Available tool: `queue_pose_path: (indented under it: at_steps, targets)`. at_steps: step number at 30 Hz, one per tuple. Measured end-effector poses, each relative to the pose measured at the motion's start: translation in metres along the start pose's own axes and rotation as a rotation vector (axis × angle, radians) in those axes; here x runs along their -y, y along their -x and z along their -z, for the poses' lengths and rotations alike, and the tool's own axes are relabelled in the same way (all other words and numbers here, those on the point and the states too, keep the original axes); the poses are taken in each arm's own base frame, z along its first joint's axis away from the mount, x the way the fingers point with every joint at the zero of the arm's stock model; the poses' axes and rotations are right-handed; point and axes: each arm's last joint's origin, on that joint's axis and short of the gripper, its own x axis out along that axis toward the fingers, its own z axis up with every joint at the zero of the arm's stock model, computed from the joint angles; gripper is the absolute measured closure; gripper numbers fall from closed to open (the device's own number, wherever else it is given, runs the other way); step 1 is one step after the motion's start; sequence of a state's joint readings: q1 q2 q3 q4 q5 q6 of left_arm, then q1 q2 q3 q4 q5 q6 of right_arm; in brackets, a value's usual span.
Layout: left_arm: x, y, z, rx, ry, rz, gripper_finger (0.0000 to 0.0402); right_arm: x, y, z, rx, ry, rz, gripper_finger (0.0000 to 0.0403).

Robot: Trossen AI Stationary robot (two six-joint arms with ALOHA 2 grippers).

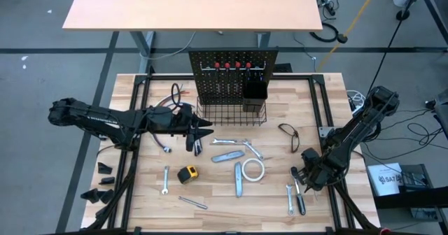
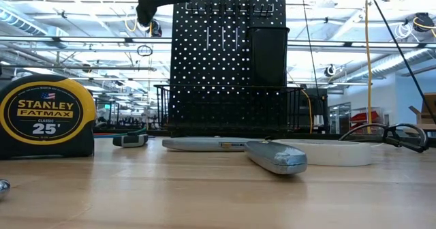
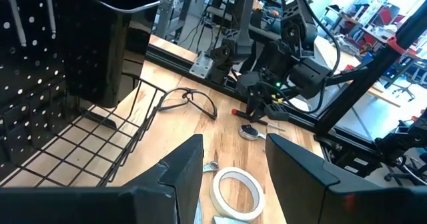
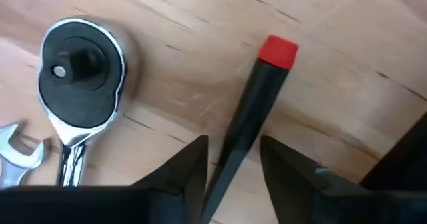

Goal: Hang tools onto peg board
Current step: Hang the nut driver onto the pegboard

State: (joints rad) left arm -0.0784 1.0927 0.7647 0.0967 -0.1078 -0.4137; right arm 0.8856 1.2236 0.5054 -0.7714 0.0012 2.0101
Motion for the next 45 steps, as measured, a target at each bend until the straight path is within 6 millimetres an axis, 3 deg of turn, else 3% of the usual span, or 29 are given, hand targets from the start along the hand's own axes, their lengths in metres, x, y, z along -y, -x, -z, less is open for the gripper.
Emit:
queue_pose_path:
  at_steps: [8, 16, 28, 38, 45]
  targets:
    - [0.000, 0.000, 0.000, 0.000, -0.001, 0.000, 0.0235, -0.002, -0.007, 0.001, 0.032, 0.003, 0.038, 0.0371]
    - [0.000, 0.001, -0.001, 0.004, -0.013, 0.002, 0.0235, -0.009, 0.004, 0.003, 0.055, 0.015, 0.004, 0.0372]
    - [0.009, 0.007, -0.022, 0.084, -0.097, 0.038, 0.0235, -0.045, 0.059, 0.009, 0.299, 0.000, -0.267, 0.0372]
    - [0.020, 0.010, -0.033, 0.159, -0.061, 0.214, 0.0235, -0.079, 0.122, 0.006, 0.721, 0.202, -0.510, 0.0372]
    - [0.032, 0.014, -0.040, 0.238, -0.041, 0.287, 0.0235, -0.107, 0.171, -0.016, 0.916, 0.379, -0.528, 0.0372]
